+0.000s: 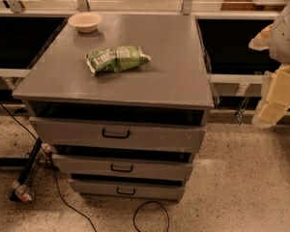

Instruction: Open middle drawer

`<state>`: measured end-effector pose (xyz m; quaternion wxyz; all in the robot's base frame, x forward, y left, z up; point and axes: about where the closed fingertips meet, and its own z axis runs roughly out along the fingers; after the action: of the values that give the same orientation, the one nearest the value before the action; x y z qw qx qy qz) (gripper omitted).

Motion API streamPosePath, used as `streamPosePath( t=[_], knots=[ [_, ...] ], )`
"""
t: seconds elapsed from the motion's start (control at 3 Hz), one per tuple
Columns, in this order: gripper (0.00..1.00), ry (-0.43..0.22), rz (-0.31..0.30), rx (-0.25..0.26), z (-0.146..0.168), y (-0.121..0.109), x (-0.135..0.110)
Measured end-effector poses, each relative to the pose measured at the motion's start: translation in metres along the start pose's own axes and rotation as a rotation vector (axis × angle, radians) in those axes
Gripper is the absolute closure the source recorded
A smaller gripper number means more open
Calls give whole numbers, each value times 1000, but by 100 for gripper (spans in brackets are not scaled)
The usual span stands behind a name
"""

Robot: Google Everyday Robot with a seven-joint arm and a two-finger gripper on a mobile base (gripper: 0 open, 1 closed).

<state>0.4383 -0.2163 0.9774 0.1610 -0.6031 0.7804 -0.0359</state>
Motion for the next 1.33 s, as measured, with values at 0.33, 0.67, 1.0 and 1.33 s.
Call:
streamPosePath(
  t=[0.33,0.67,1.0,1.33],
  knots=[
    [0,0,0,0,0,0,0],
    [0,-24,1,-6,10,-1,-5],
    [0,-56,1,-52,37,1,-7],
    [3,-57,1,-53,38,1,-7]
  ],
)
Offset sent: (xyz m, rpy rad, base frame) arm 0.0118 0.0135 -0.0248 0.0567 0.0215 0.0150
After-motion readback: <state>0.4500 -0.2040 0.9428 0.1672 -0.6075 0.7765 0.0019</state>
